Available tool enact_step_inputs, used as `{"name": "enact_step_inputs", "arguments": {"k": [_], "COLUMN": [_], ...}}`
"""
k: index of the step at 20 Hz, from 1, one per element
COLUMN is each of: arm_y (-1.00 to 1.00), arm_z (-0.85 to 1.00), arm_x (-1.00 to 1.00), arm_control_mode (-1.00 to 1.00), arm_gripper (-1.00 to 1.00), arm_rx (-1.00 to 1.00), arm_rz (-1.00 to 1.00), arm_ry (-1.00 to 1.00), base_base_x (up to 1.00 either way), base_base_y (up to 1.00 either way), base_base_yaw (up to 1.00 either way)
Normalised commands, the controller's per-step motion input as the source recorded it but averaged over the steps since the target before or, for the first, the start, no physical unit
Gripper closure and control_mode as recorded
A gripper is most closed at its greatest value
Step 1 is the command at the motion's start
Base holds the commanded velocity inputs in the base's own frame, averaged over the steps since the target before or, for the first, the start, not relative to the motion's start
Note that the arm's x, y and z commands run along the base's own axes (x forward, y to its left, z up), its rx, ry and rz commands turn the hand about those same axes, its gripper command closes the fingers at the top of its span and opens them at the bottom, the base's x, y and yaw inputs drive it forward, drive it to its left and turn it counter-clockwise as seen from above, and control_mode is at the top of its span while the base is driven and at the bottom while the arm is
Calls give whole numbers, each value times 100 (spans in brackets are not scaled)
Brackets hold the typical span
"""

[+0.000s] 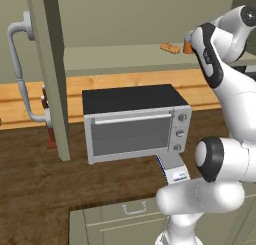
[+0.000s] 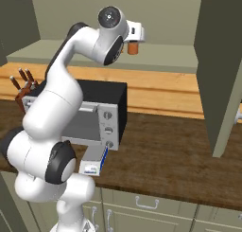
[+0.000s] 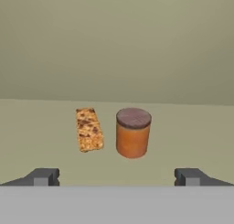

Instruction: Pick the jam and place it on the digital scale for weighing, and close the cabinet.

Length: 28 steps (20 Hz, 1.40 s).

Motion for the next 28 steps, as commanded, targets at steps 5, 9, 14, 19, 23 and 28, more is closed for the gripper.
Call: {"name": "enact_step_inputs", "arguments": {"k": [5,9,14,19,23,28], "arm_y": [-2,-6,-2,0,-6,-26], "arm_z": [0,0,-35,-18,0,0], "arm_x": [15,20,0,17,43,38], "arm_control_mode": [-100,-100,-100,-100,-100,-100], "arm_gripper": [-100,-100,-100,-100,-100,-100], "arm_rx": [0,0,0,0,0,1], "arm_rz": [0,0,0,0,0,0], "arm_ry": [0,0,-2,-7,0,0], "base_base_x": [0,0,0,0,0,0], "base_base_y": [0,0,0,0,0,0], "base_base_yaw": [0,0,0,0,0,0]}}
